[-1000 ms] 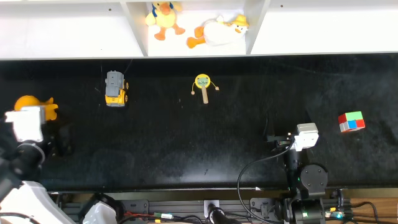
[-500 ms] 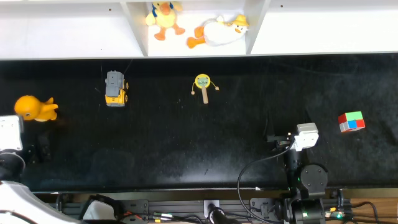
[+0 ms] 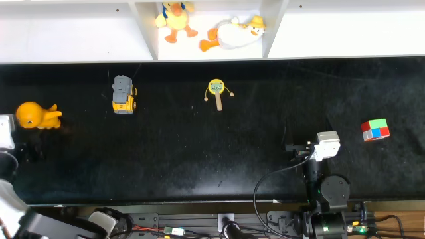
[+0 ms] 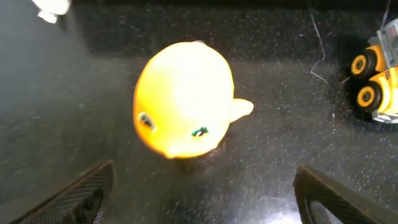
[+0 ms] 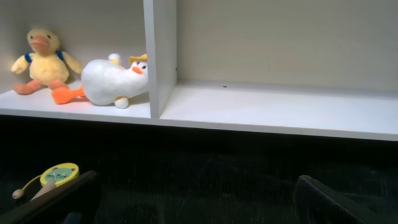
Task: Store Toys
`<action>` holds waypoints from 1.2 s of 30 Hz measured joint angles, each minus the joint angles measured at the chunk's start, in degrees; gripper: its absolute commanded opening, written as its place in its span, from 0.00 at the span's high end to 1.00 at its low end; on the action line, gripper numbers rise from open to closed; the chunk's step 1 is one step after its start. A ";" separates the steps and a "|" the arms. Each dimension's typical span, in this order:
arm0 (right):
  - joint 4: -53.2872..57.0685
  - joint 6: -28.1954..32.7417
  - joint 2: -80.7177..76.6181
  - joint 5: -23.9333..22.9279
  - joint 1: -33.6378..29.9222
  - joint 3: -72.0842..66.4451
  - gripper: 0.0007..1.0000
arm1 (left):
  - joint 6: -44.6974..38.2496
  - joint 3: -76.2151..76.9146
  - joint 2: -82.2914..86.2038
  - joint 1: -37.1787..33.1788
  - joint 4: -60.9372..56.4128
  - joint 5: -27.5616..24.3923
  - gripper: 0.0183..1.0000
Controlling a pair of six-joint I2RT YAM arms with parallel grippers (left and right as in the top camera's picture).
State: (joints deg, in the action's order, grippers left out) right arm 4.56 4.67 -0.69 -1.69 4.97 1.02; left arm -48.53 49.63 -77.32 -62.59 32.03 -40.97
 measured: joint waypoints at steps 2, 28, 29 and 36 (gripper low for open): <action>0.00 0.02 0.00 0.02 0.00 0.00 0.00 | 0.35 1.38 -1.73 1.38 -0.02 0.04 0.03; -0.02 -0.02 0.00 0.00 0.00 0.00 0.00 | 6.75 7.82 -11.34 8.24 -2.91 7.41 0.32; 0.00 0.00 0.00 0.00 0.00 0.00 0.00 | 7.23 7.82 -11.34 8.31 -3.04 8.31 0.40; 0.00 0.02 0.00 0.00 0.00 0.00 0.00 | 9.38 7.85 -11.34 8.24 -3.15 11.02 0.87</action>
State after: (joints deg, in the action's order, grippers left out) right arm 4.56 4.69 -0.69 -1.69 4.97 1.02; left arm -39.16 57.47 -88.66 -54.35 28.88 -29.95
